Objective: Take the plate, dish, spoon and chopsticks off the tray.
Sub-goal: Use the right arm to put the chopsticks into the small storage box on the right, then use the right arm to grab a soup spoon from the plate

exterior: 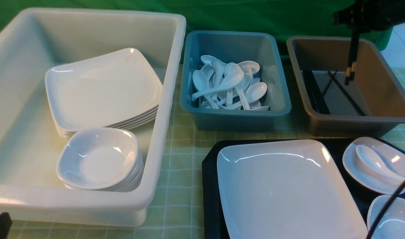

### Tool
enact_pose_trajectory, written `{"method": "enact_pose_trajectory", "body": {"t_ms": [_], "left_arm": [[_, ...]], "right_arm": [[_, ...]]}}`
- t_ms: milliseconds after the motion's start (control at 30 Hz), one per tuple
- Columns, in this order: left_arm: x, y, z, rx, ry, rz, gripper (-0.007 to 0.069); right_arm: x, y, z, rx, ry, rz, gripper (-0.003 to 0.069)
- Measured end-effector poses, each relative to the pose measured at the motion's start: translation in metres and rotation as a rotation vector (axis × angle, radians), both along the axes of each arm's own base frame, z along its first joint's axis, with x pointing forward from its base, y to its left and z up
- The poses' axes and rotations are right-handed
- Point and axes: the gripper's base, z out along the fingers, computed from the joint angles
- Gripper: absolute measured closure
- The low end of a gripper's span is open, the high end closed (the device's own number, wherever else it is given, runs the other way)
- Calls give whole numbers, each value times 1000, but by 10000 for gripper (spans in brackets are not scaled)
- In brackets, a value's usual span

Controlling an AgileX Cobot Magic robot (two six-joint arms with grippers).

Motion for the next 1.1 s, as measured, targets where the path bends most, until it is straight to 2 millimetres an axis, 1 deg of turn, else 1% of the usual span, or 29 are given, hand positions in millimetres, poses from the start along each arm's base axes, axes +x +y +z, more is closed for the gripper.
{"method": "enact_pose_trajectory", "body": {"t_ms": [33, 100, 133, 167, 233, 267, 300, 333, 367, 433, 500, 533, 600, 700, 733, 800, 867, 900, 933, 967, 1000, 1067, 1100], "left_arm": [[0, 0, 0, 0, 0, 0, 392], [0, 0, 0, 0, 0, 0, 392], [0, 0, 0, 0, 0, 0, 392], [0, 0, 0, 0, 0, 0, 392], [0, 0, 0, 0, 0, 0, 392], [0, 0, 0, 0, 0, 0, 392], [0, 0, 0, 0, 0, 0, 392], [0, 0, 0, 0, 0, 0, 392], [0, 0, 0, 0, 0, 0, 392], [0, 0, 0, 0, 0, 0, 392], [0, 0, 0, 2, 0, 0, 392], [0, 0, 0, 2, 0, 0, 392], [0, 0, 0, 2, 0, 0, 392], [0, 0, 0, 2, 0, 0, 392], [0, 0, 0, 2, 1, 0, 392], [0, 0, 0, 2, 1, 0, 392], [0, 0, 0, 2, 1, 0, 392], [0, 0, 0, 2, 1, 0, 392], [0, 0, 0, 2, 1, 0, 392], [0, 0, 0, 2, 1, 0, 392], [0, 0, 0, 2, 1, 0, 392], [0, 0, 0, 2, 1, 0, 392], [0, 0, 0, 2, 1, 0, 392]], "right_arm": [[2, 0, -2, 1, 5, -3, 560], [15, -4, -31, 11, 74, -32, 543], [18, -4, -39, 17, 93, -40, 533], [22, -5, -48, 26, 114, -53, 508], [25, -6, -58, 37, 135, -69, 442], [25, -6, -59, 37, 137, -69, 426], [25, -8, -60, 39, 141, -75, 365], [25, -8, -60, 39, 141, -75, 365], [25, -9, -58, 38, 144, -78, 314], [22, -11, -50, 28, 159, -79, 279], [15, -12, -35, -16, 192, -54, 271], [9, -13, -27, -47, 226, -36, 278], [-9, -16, -1, -141, 304, 37, 349], [-42, -25, 27, -197, 412, 71, 528], [-53, -29, 33, -195, 422, 62, 580], [-69, -35, 37, -193, 445, 48, 623], [-89, -39, 28, -202, 506, 47, 641], [-93, -39, 29, -204, 506, 48, 642], [-109, -41, 10, -215, 586, 64, 640], [-120, -41, -3, -220, 640, 75, 629], [-123, -41, -9, -222, 662, 78, 626], [-133, -42, -31, -228, 724, 91, 587], [-139, -43, -50, -246, 751, 98, 520]]}}
